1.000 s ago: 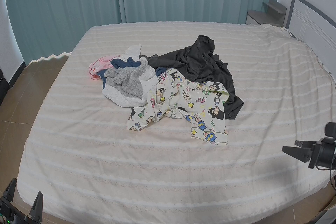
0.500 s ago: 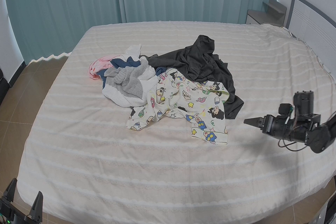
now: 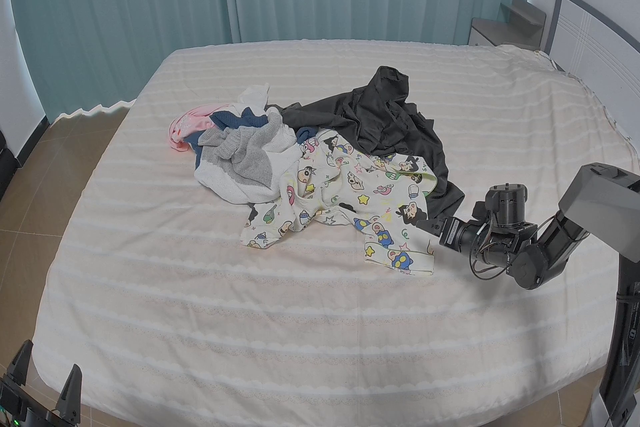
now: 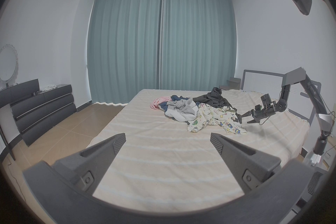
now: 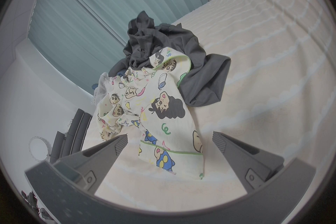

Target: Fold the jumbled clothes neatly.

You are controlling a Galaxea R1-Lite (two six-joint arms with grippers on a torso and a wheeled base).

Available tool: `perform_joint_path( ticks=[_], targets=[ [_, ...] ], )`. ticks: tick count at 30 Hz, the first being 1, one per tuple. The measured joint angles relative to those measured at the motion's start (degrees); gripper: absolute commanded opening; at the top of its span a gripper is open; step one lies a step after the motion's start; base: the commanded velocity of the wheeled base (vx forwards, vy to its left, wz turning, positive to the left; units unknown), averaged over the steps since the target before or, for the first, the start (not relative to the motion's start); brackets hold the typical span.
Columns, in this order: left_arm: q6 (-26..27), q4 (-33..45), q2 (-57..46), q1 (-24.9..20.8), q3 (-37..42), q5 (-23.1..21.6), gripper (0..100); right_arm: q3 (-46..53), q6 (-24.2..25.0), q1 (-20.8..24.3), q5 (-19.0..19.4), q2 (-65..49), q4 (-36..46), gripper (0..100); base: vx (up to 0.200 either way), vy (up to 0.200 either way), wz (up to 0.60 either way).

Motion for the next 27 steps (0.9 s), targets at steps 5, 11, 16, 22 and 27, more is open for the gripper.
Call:
perform_joint_path(
  ticks=[5,11,16,22,27],
  targets=[
    [0.0,0.0,0.0,0.0,0.0,0.0,100,-2.8,-0.2,0.2,-0.2,2.7,0.0,100,0.0,0.0,0.0],
    [0.0,0.0,0.0,0.0,0.0,0.0,100,-5.2,-0.4,0.9,-0.5,5.8,0.0,100,0.0,0.0,0.0],
    [0.0,0.0,0.0,0.0,0.0,0.0,100,-7.3,-0.6,1.6,-0.6,8.5,0.0,100,0.0,0.0,0.0],
    [0.0,0.0,0.0,0.0,0.0,0.0,100,-10.2,-0.7,1.9,-1.7,10.7,0.4,100,0.0,0.0,0.0],
    [0.0,0.0,0.0,0.0,0.0,0.0,100,-12.1,-0.9,2.1,-2.6,12.5,0.4,100,0.0,0.0,0.0]
  ],
)
